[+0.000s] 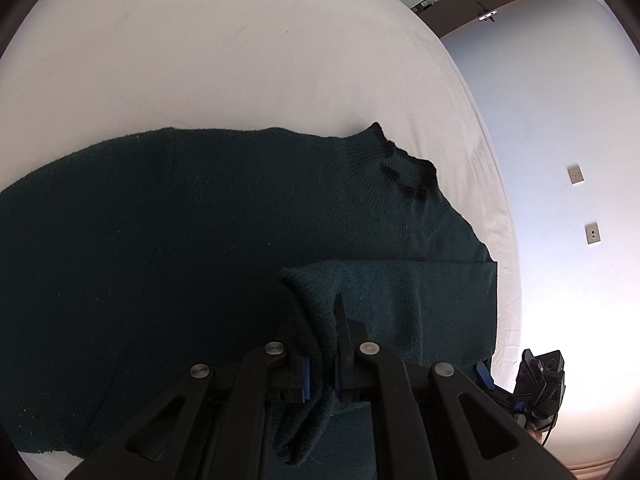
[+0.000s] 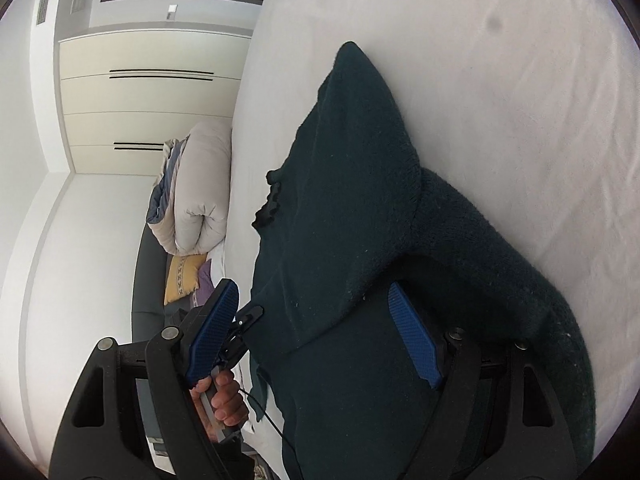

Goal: Fold small clothes
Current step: 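Fold the held sleeve across the sweater body with the right gripper and release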

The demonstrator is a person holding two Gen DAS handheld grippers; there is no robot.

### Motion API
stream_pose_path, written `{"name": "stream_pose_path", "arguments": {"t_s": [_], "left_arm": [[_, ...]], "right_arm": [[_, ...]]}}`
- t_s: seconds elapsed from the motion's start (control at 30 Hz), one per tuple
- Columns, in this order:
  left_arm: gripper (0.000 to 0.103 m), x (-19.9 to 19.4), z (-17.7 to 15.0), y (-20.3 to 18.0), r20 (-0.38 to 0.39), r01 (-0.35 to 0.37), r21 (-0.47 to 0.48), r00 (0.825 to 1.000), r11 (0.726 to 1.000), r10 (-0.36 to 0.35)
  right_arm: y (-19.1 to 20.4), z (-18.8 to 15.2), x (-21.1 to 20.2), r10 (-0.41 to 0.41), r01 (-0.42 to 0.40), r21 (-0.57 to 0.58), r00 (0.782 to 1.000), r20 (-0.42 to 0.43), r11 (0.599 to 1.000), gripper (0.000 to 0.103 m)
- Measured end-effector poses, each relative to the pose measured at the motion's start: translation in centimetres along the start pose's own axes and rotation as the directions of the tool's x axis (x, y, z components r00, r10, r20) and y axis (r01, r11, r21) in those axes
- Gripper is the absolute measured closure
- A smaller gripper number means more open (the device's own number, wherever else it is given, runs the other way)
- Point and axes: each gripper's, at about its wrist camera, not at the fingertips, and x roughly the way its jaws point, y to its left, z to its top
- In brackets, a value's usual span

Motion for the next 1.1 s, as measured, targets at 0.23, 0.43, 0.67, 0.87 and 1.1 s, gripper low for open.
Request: {"name": "stream_pose_path", "arguments": {"t_s": [0.23, 0.43, 0.67, 0.87, 1.1], "left_arm": [[0.096, 2.3, -0.1, 0.2, -0.004, -0.003, -0.017, 1.0, 1.0, 0.003], [0.095, 2.7, -0.1, 0.3, 0.001, 0.0, -0.011, 1.0, 1.0, 0.0], [0.06, 1.6, -0.6, 0.3, 0.005, 0.017, 0.009, 1.0, 1.0, -0.017], [0.041, -0.8, -2.2, -1.0, 0.014, -0.255, 0.153, 0.967, 0.955, 0.255], [0.041, -3.4, -3.3, -5.7, 0.252, -0.303, 0.239, 0.937, 0.923, 0.242]], "right_arm": [[-2.1, 2.1, -1.8, 0.017, -0.023, 0.039, 0.986, 0.165, 0.999, 0.033], [-3.1, 2.0, -2.3, 0.058, -0.072, 0.063, 0.976, 0.212, 0.995, 0.037], [-2.7, 0.8, -3.9, 0.045, -0.062, 0.08, 0.98, 0.191, 0.995, 0.035], [1.6, 1.5, -7.4, 0.075, -0.064, -0.075, 0.984, 0.162, 0.995, 0.033], [5.6, 7.7, -0.8, 0.049, -0.05, -0.168, 0.999, -0.007, 0.985, 0.033]]}}
